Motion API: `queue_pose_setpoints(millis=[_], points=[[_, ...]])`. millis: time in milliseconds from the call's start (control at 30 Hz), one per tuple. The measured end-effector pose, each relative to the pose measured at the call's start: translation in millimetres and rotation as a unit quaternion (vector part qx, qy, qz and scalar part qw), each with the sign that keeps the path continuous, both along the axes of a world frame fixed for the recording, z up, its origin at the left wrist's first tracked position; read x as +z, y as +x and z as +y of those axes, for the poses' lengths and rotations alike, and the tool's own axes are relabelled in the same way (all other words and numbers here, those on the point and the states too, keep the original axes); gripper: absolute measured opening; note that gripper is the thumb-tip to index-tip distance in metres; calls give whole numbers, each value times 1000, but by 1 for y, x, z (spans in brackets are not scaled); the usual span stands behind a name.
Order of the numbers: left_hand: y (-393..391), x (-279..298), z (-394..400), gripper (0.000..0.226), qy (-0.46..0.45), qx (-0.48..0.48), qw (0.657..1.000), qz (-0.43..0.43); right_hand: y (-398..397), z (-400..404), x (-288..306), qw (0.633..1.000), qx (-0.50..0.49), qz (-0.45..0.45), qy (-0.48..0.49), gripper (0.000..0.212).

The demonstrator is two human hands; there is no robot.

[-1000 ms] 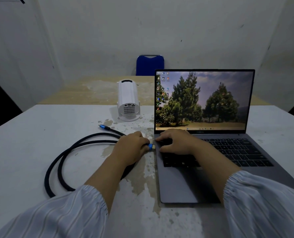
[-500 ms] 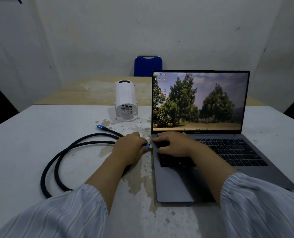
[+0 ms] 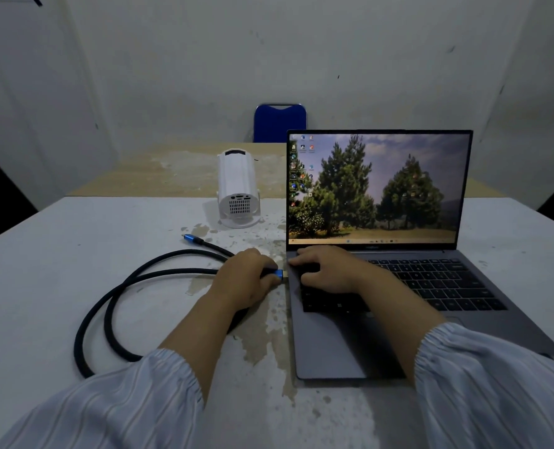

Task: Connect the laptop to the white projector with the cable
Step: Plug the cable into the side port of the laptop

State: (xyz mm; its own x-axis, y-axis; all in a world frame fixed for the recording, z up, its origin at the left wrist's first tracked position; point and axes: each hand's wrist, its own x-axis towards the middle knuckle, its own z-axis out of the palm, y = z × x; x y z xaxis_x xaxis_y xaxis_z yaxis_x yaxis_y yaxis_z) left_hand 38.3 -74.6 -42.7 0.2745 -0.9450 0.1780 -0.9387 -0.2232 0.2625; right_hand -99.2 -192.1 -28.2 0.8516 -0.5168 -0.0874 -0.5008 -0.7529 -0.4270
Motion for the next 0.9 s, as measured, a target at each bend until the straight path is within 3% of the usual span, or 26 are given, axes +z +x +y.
queue_pose_setpoints(millis=[900], points=[[2,1,-13,34,-42,10,997,68,8,-2,9,999,3,-40,11,31]])
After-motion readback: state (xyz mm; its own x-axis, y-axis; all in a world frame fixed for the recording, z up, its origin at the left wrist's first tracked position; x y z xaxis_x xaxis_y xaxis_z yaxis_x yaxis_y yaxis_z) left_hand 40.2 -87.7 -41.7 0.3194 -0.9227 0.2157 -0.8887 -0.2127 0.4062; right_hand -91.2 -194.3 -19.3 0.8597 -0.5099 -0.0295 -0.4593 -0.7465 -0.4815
